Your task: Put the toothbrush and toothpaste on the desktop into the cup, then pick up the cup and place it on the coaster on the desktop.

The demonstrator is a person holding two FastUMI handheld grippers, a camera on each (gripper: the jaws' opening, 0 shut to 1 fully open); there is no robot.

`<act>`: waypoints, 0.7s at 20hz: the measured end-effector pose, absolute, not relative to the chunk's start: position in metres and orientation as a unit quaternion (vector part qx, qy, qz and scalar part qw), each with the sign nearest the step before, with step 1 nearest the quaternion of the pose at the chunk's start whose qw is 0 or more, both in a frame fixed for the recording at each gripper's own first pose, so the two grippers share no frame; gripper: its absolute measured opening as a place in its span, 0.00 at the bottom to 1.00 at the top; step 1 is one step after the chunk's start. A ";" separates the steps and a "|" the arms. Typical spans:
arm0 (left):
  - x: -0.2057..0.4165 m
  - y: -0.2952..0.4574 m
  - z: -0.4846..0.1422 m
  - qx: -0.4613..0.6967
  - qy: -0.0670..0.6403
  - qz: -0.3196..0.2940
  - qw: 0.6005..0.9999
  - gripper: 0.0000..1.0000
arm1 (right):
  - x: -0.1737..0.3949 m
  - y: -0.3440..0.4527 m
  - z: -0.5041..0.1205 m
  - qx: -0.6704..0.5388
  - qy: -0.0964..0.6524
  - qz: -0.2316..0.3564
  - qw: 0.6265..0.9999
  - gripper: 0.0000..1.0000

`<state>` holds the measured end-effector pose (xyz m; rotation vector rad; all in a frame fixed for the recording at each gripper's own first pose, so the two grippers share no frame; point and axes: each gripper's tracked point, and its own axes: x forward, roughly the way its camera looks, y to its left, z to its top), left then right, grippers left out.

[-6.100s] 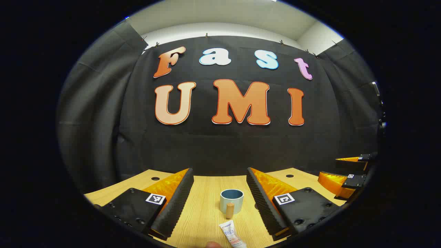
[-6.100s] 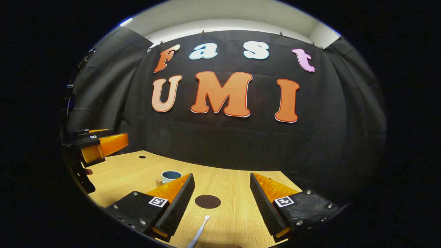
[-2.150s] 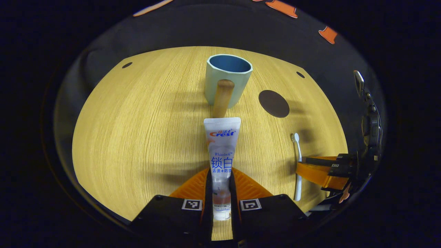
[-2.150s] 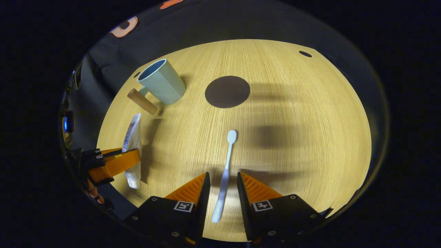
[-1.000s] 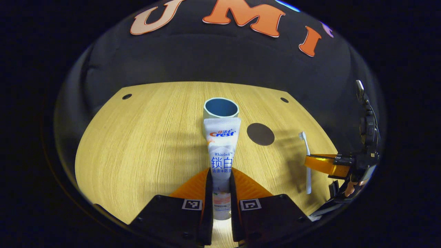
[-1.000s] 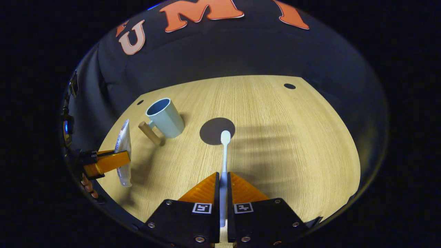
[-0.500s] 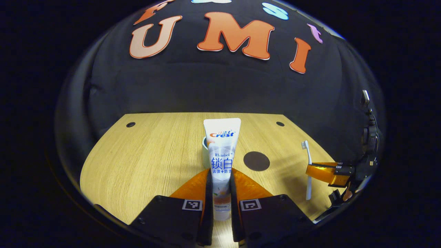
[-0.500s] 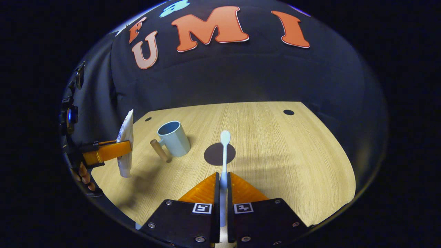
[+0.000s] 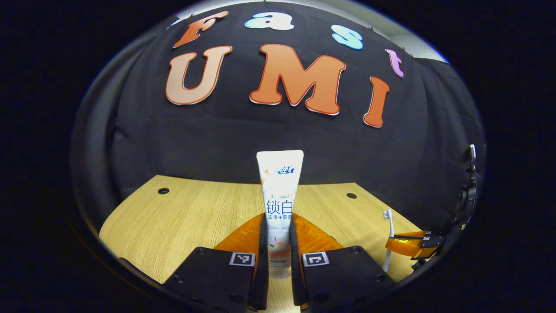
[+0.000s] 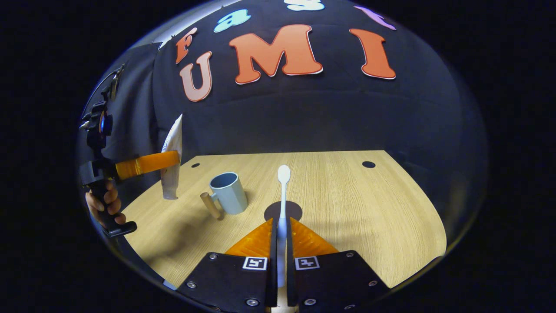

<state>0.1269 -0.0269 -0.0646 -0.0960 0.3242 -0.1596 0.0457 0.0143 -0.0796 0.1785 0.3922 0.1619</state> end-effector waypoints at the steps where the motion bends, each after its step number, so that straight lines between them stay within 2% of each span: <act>1: 0.132 -0.027 -0.062 -0.052 0.148 -0.078 0.985 0.25 | 0.047 0.013 -0.076 0.085 0.182 0.080 0.976 0.09; 7: 0.168 -0.027 -0.049 -0.079 0.084 -0.080 0.990 0.26 | 0.061 0.016 -0.048 0.077 0.107 0.098 0.986 0.09; 14: 0.204 -0.036 -0.057 -0.107 0.054 -0.102 0.988 0.26 | 0.078 0.022 -0.031 0.066 0.056 0.108 0.990 0.09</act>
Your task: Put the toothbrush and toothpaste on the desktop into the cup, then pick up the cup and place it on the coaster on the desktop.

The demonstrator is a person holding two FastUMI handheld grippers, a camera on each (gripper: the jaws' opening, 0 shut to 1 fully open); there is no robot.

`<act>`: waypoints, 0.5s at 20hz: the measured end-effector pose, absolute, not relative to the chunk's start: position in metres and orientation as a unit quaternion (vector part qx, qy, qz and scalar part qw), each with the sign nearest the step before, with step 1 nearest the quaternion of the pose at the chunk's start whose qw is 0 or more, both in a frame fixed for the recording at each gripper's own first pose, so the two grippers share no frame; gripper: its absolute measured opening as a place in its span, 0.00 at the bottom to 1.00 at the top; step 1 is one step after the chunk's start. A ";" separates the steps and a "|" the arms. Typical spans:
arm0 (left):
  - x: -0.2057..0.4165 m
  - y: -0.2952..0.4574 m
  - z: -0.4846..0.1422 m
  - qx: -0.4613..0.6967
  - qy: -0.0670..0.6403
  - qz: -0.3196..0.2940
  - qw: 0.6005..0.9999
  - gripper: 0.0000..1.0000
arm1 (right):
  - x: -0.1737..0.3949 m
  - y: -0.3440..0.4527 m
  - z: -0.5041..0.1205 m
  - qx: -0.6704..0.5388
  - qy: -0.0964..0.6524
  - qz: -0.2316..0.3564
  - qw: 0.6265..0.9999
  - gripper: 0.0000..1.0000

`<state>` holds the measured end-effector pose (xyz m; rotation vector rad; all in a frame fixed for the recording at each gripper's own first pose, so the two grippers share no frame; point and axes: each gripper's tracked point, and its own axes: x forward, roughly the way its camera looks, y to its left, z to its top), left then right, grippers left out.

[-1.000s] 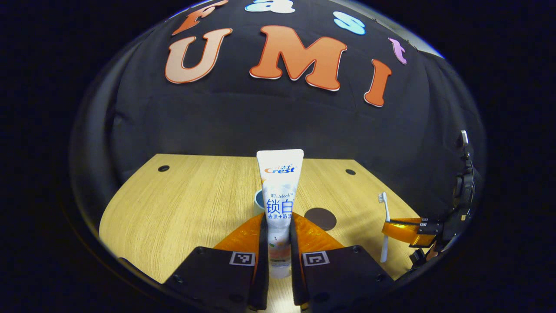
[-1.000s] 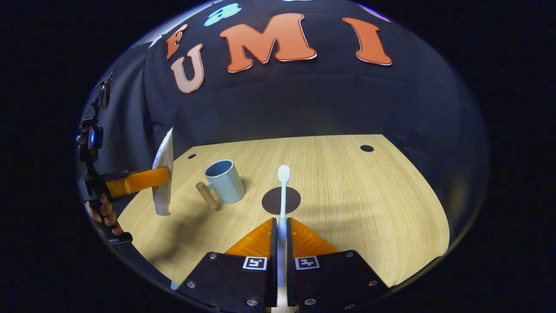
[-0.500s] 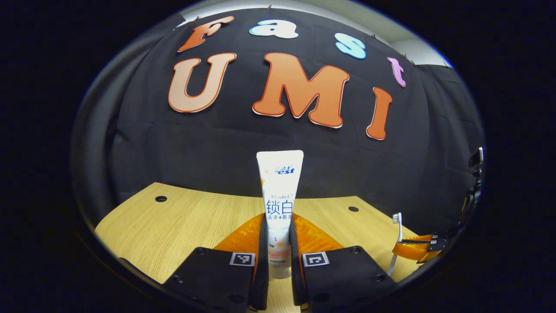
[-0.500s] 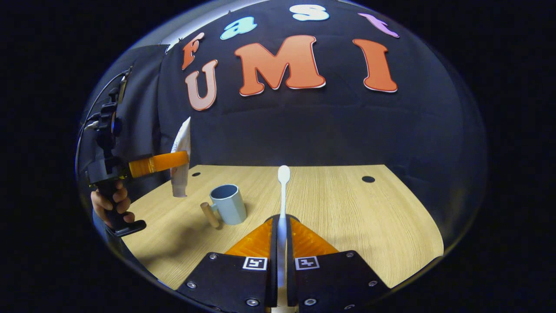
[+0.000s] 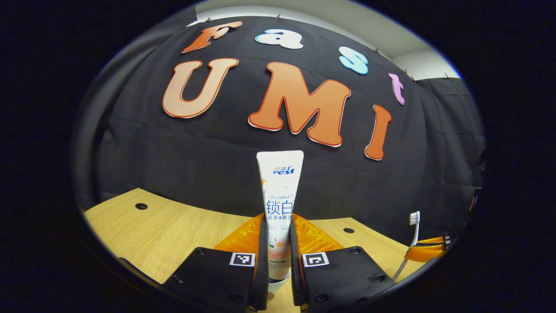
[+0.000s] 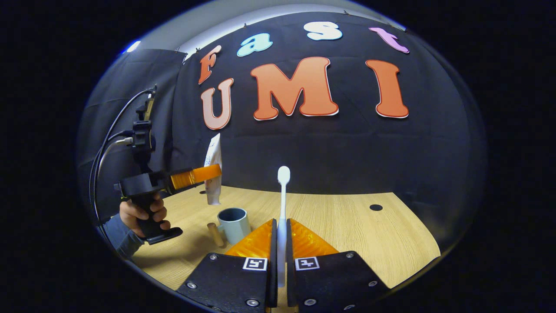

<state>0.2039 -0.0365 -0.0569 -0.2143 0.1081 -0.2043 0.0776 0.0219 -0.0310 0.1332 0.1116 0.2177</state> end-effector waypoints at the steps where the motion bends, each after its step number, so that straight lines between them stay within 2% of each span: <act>1: 0.207 -0.037 -0.062 -0.112 0.054 -0.105 0.987 0.26 | 0.080 0.021 -0.028 0.068 0.049 0.108 0.991 0.09; 10: 0.229 -0.034 -0.107 -0.120 0.073 -0.108 0.984 0.26 | 0.097 0.031 -0.004 0.084 -0.003 0.123 0.989 0.09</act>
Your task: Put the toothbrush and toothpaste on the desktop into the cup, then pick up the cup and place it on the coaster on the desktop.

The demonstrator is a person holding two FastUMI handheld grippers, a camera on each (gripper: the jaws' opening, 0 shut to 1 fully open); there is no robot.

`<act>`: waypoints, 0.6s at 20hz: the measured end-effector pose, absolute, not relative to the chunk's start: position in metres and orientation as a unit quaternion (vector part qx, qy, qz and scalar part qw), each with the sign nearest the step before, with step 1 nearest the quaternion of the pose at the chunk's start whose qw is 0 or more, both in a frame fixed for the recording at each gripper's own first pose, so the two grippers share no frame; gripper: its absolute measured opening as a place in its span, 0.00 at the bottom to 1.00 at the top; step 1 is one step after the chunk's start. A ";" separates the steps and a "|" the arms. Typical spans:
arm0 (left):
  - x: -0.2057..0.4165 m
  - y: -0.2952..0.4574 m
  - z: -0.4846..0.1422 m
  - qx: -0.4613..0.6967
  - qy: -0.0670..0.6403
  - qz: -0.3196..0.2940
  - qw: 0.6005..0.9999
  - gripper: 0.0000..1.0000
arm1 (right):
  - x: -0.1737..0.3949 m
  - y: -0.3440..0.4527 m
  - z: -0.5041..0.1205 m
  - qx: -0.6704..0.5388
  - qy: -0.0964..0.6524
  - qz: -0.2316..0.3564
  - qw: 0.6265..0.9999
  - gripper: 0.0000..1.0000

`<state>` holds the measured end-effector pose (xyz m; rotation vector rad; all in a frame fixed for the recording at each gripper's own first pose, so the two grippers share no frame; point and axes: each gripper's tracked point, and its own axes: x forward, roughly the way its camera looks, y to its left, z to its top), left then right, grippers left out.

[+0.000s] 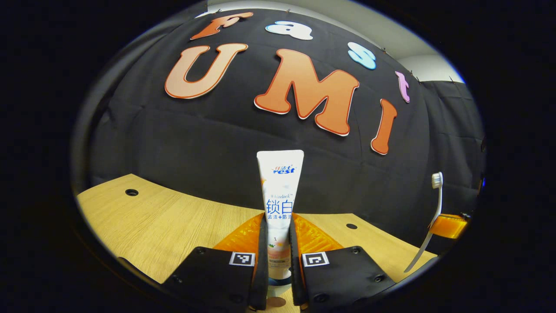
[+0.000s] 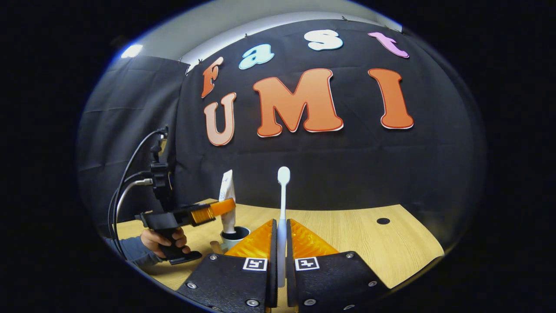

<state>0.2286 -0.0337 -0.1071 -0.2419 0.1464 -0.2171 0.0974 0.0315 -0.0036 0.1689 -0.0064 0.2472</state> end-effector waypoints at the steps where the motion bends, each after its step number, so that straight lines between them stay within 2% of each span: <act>1: 0.229 -0.034 -0.112 -0.117 0.073 -0.106 0.985 0.26 | 0.099 0.032 0.000 0.085 -0.011 0.123 0.989 0.09; 5: 0.224 -0.037 -0.127 -0.094 0.089 -0.107 0.986 0.27 | 0.102 0.043 0.021 0.092 -0.045 0.135 0.986 0.09; 8: 0.217 -0.039 -0.133 -0.085 0.099 -0.112 0.985 0.32 | 0.108 0.056 0.038 0.103 -0.075 0.144 0.981 0.09; 12: 0.204 -0.033 -0.137 -0.076 0.102 -0.110 0.986 0.35 | 0.120 0.067 0.042 0.113 -0.082 0.148 0.979 0.09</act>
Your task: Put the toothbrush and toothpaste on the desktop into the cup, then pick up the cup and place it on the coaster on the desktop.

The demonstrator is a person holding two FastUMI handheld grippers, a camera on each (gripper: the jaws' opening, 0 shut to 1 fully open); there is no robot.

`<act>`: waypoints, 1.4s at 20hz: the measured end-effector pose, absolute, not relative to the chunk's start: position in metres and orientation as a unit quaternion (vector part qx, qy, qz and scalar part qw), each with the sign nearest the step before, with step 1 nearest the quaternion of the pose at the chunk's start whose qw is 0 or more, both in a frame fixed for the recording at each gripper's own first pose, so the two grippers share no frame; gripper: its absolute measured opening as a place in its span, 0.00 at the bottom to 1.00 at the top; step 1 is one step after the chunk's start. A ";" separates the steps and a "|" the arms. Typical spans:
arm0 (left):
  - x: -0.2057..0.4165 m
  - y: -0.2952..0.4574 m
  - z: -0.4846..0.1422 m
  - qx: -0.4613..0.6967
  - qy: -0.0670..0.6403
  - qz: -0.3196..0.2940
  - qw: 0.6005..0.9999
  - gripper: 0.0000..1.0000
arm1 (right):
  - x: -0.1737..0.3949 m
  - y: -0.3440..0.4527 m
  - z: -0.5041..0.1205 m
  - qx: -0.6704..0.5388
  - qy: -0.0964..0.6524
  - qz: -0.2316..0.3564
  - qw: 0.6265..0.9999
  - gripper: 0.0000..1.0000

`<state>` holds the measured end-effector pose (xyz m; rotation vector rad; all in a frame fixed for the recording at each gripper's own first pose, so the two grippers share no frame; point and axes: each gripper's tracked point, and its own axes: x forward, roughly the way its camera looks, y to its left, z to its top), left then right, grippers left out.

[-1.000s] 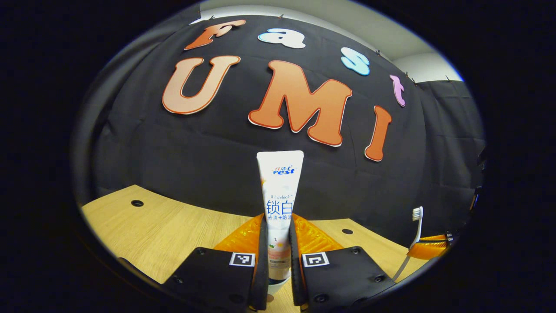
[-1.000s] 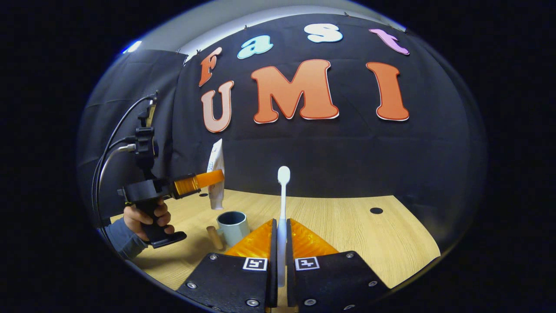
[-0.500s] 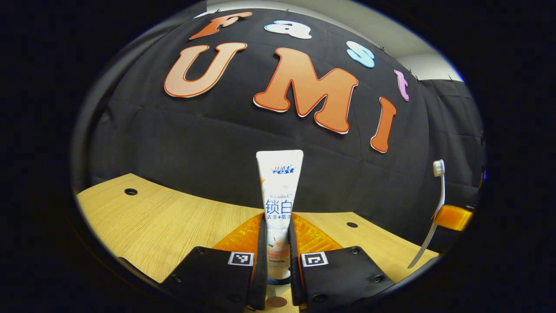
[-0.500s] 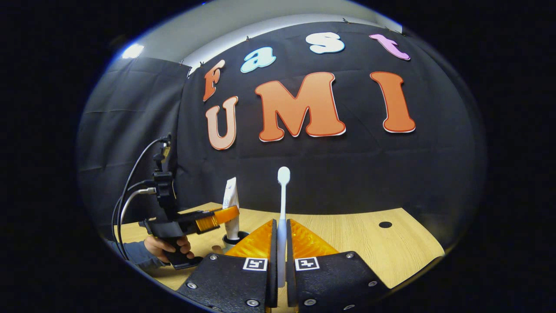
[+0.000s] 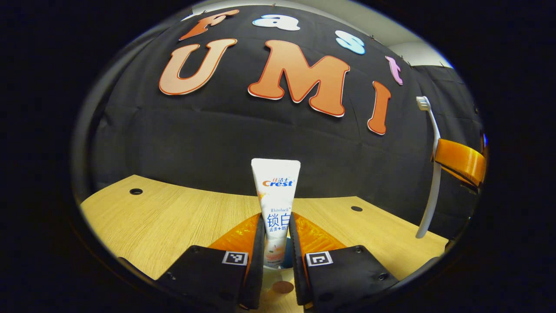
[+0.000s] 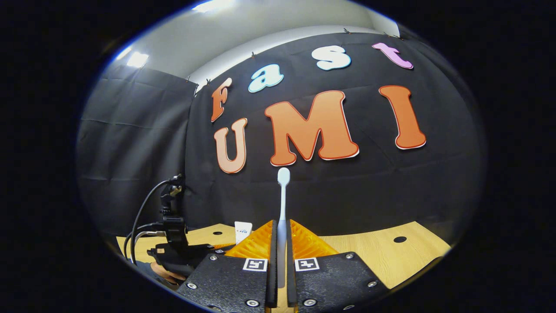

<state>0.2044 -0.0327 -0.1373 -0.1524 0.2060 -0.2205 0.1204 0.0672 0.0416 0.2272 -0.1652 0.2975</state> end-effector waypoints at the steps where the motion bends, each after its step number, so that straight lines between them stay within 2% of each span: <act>1: 0.202 -0.032 -0.140 -0.075 0.106 -0.109 0.986 0.37 | 0.122 0.069 0.038 0.116 -0.080 0.148 0.979 0.09; 2: 0.199 -0.029 -0.140 -0.077 0.109 -0.108 0.985 0.42 | 0.123 0.071 0.037 0.119 -0.078 0.150 0.978 0.09; 5: 0.191 -0.020 -0.145 -0.082 0.117 -0.101 0.985 0.43 | 0.127 0.086 0.035 0.124 -0.083 0.161 0.976 0.09; 6: 0.188 -0.019 -0.147 -0.085 0.120 -0.102 0.984 0.48 | 0.129 0.090 0.037 0.126 -0.087 0.164 0.975 0.09; 11: 0.179 -0.006 -0.128 -0.060 0.093 -0.090 0.990 0.42 | 0.140 0.111 0.038 0.142 -0.107 0.181 0.967 0.09; 13: 0.174 -0.004 -0.128 -0.057 0.092 -0.092 0.990 0.47 | 0.146 0.117 0.038 0.149 -0.113 0.186 0.965 0.09; 16: 0.162 0.002 -0.128 -0.051 0.091 -0.090 0.990 0.71 | 0.154 0.123 0.041 0.155 -0.126 0.188 0.962 0.09; 18: 0.156 0.006 -0.128 -0.051 0.094 -0.092 0.990 0.81 | 0.159 0.128 0.041 0.165 -0.137 0.197 0.957 0.09; 25: 0.143 0.032 -0.120 -0.037 0.086 -0.072 0.993 0.84 | 0.190 0.142 0.029 0.192 -0.152 0.202 0.948 0.09; 28: 0.143 0.036 -0.127 -0.037 0.099 -0.070 0.992 0.88 | 0.203 0.146 0.014 0.175 -0.147 0.197 0.953 0.09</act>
